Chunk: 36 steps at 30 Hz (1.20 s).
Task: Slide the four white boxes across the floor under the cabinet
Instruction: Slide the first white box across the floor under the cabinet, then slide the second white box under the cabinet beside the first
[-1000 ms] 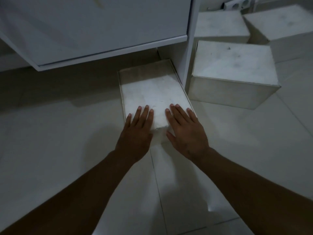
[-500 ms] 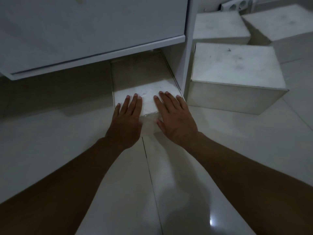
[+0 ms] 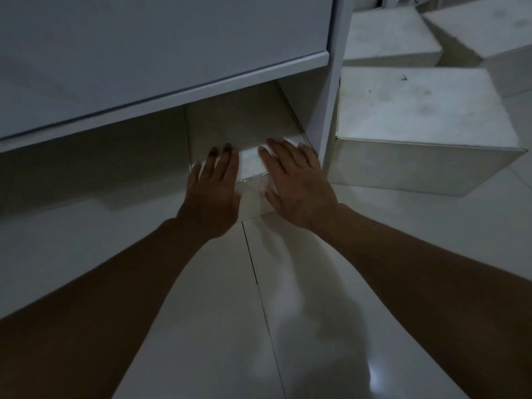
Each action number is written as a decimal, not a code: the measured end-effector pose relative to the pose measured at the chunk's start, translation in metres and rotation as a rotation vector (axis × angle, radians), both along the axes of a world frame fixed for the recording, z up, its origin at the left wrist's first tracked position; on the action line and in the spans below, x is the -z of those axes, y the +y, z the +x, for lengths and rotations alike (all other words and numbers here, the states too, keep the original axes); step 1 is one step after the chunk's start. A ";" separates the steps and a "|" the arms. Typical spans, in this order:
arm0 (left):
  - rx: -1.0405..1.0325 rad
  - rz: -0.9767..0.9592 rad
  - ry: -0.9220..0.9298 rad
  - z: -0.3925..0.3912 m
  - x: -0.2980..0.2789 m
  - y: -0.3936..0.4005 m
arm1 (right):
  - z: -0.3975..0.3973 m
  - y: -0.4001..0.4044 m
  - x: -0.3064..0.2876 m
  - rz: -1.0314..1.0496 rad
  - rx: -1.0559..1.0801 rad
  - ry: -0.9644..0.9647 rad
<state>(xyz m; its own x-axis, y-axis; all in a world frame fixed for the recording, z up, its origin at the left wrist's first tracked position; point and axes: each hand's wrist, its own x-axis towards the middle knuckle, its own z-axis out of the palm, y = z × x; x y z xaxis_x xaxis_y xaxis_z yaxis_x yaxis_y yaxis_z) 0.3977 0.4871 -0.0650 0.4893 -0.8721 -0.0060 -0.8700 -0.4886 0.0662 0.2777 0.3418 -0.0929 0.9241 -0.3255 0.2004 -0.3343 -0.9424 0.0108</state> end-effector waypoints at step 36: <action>0.151 -0.428 0.290 -0.182 -0.137 -0.152 | -0.211 -0.098 -0.159 0.285 0.602 -0.411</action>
